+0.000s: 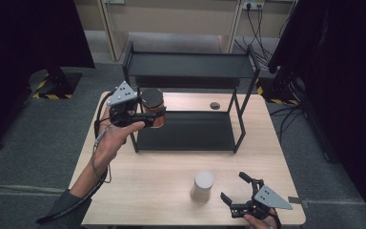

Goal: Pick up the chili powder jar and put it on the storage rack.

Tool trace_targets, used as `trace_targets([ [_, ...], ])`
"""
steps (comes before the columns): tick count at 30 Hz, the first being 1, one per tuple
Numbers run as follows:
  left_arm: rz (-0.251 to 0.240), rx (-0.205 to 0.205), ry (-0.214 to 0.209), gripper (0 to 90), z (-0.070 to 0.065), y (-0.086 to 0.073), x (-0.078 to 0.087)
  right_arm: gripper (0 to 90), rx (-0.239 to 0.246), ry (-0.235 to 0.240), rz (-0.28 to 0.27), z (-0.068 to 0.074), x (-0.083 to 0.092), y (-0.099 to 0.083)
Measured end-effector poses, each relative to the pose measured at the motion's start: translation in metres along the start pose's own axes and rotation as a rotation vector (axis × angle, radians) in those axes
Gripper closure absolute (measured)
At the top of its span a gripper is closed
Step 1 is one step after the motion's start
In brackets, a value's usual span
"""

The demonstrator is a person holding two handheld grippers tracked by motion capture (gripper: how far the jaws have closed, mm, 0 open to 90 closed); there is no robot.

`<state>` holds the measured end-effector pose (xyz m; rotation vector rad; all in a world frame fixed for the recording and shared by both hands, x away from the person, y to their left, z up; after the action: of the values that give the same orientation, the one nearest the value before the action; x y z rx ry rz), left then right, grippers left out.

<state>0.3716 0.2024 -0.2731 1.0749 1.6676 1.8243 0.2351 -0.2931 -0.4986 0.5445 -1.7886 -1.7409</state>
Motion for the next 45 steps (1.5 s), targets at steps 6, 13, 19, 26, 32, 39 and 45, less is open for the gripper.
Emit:
trace_targets([
  [6, -0.002, 0.0, 0.003, 31.8, 0.002, 0.013, 0.001, 0.4, -0.002, 0.001, 0.001, 0.0, 0.0, 0.0],
  [13, 0.002, -0.007, 0.011, 31.8, 0.003, 0.026, 0.002, 0.4, -0.002, 0.002, 0.002, 0.0, 0.0, 0.0],
  [19, 0.005, -0.018, 0.027, 31.8, 0.003, 0.044, 0.002, 0.4, 0.0, 0.003, 0.002, 0.0, 0.0, 0.0],
  [26, 0.007, -0.022, 0.053, 31.8, 0.006, 0.063, 0.0, 0.4, -0.003, 0.004, 0.002, 0.0, 0.0, 0.0],
  [32, 0.015, -0.026, 0.07, 31.8, 0.008, 0.076, -0.004, 0.4, -0.004, 0.004, 0.003, -0.001, 0.0, 0.0],
  [39, 0.021, -0.023, 0.093, 31.8, 0.014, 0.086, -0.007, 0.4, -0.006, 0.005, 0.003, -0.001, 0.0, 0.0],
  [45, 0.012, -0.006, 0.134, 31.8, 0.022, 0.096, -0.014, 0.4, -0.006, 0.005, 0.003, -0.001, 0.0, -0.001],
])
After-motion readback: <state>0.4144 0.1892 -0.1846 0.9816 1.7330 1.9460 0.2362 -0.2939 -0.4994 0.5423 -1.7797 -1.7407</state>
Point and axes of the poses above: each handheld gripper's, and its own axes: x roughly backward along the jaws, y roughly out of its top, z roughly to its left, the point moved 8 cm from there along -x, roughly forward along the jaws, and after that the axes turned 5 degrees about -y, right-handed, at the moved point
